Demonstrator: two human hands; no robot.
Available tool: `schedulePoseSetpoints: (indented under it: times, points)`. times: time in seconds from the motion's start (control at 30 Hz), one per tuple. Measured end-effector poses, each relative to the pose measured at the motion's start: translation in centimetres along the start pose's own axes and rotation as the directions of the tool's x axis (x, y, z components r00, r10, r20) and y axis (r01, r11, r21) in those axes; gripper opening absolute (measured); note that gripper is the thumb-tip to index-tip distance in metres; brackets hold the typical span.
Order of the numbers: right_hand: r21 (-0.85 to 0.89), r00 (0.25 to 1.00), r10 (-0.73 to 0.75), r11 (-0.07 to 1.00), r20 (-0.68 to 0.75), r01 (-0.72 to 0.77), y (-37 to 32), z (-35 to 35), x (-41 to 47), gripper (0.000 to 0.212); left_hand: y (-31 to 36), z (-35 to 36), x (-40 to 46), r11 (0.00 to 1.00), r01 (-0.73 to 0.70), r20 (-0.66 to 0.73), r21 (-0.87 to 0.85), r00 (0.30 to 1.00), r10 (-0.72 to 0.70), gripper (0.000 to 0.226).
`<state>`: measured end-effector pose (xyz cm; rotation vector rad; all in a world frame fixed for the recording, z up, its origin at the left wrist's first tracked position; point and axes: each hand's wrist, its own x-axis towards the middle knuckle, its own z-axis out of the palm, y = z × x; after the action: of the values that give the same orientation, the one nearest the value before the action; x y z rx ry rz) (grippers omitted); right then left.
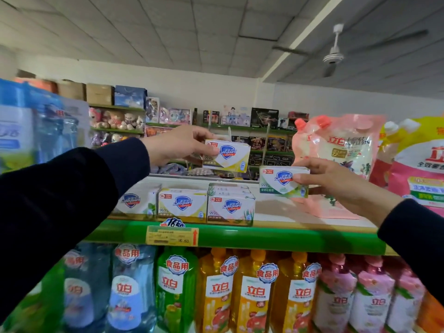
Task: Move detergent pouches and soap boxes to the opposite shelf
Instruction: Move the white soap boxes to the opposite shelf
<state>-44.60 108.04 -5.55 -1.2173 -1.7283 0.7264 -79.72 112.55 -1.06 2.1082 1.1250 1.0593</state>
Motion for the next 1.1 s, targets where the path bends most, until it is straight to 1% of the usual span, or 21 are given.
schedulePoseSetpoints:
  times: [0.1, 0.2, 0.37, 0.5, 0.63, 0.67, 0.73, 0.83, 0.93, 1.03, 1.1]
  points:
    - [0.01, 0.999, -0.036, 0.999, 0.007, 0.036, -1.0, 0.5, 0.4, 0.035, 0.1, -1.1, -0.9, 0.999, 0.032, -0.034, -0.002, 0.999, -0.032, 0.028]
    - [0.015, 0.997, -0.071, 0.997, 0.014, 0.071, -1.9, 1.2, 0.9, 0.04, -0.1, -2.4, -2.1, 0.998, 0.054, -0.03, 0.022, 0.998, -0.054, 0.031]
    - [0.032, 0.996, -0.09, 0.996, 0.011, 0.089, -2.5, 2.1, 1.9, 0.033, -1.0, -4.2, -3.7, 0.994, 0.093, -0.025, 0.051, 0.995, -0.092, 0.032]
    - [0.022, 0.998, -0.066, 0.998, -0.001, 0.066, -2.0, 2.3, 2.7, 0.026, -2.6, -4.6, -4.6, 0.982, 0.108, -0.027, 0.157, 0.994, -0.105, 0.029]
    - [0.004, 1.0, -0.022, 1.0, -0.017, 0.022, -0.9, 2.0, 3.1, 0.027, -4.6, -4.4, -4.6, 0.92, 0.085, -0.007, 0.382, 0.996, -0.09, 0.029]
    - [0.001, 1.0, -0.012, 1.0, -0.014, 0.012, -0.6, 1.9, 3.0, 0.027, -5.0, -4.3, -4.6, 0.914, 0.083, 0.001, 0.398, 0.996, -0.091, 0.029]
    - [-0.007, 1.0, 0.006, 1.0, -0.007, -0.007, 0.0, 1.6, 2.9, 0.026, -5.6, -4.3, -4.4, 0.923, 0.088, 0.041, 0.375, 0.993, -0.111, 0.025]
    - [0.03, 0.999, 0.04, 0.999, 0.002, -0.04, 0.7, 1.5, 2.7, 0.026, -6.0, -4.4, -4.2, 0.919, 0.108, 0.102, 0.38, 0.982, -0.158, 0.022]
    - [0.072, 0.998, 0.065, 0.995, 0.022, -0.067, 1.3, 1.5, 2.5, 0.034, -6.2, -4.4, -4.1, 0.886, 0.14, 0.168, 0.443, 0.957, -0.235, 0.025]
    - [0.091, 0.997, 0.074, 0.993, 0.025, -0.076, 1.9, 1.4, 2.5, 0.038, -6.0, -4.6, -4.3, 0.823, 0.201, 0.232, 0.531, 0.9, -0.369, 0.027]
    - [0.107, 0.997, 0.077, 0.991, 0.013, -0.078, 2.5, 1.2, 2.5, 0.039, -5.7, -4.6, -4.3, 0.795, 0.244, 0.246, 0.556, 0.865, -0.438, 0.027]
